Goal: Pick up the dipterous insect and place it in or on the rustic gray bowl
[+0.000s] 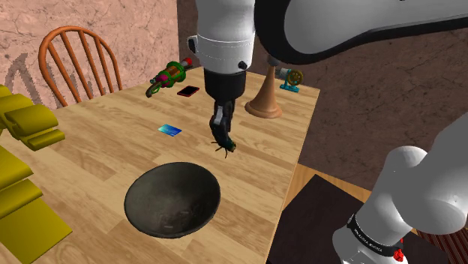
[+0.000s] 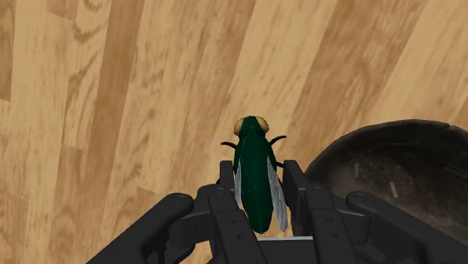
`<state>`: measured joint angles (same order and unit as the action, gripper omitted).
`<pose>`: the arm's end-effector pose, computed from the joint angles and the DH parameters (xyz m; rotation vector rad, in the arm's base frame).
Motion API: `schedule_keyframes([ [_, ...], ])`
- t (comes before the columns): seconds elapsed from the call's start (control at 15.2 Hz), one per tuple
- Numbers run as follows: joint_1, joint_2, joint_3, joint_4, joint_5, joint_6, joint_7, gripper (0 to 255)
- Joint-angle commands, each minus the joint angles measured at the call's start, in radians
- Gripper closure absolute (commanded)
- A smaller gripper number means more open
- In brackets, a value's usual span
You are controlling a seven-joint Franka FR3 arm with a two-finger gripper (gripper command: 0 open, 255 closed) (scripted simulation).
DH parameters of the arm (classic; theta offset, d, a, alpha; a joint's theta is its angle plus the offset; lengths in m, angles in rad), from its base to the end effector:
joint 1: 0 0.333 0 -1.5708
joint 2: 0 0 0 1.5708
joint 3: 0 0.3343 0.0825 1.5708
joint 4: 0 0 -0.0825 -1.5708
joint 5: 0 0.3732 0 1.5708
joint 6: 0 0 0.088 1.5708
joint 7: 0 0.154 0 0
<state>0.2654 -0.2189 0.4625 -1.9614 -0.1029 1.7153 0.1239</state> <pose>0.3569 0.3182 0.5290 2.8040 0.8819 0.0518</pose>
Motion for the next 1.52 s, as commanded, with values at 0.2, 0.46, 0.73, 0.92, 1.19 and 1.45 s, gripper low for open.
schedule_keyframes([
  [0.2,0.038,0.168,0.091,0.168,-0.06,-0.043,0.147,255],
  [0.46,0.096,0.321,0.146,0.328,-0.135,-0.098,0.262,255],
  [0.73,0.139,0.404,0.161,0.393,-0.178,-0.107,0.32,255],
  [0.92,0.135,0.401,0.159,0.351,-0.178,-0.066,0.326,255],
  [1.19,0.131,0.403,0.157,0.298,-0.18,-0.014,0.336,255],
  [1.45,0.129,0.407,0.155,0.256,-0.185,0.03,0.345,255],
])
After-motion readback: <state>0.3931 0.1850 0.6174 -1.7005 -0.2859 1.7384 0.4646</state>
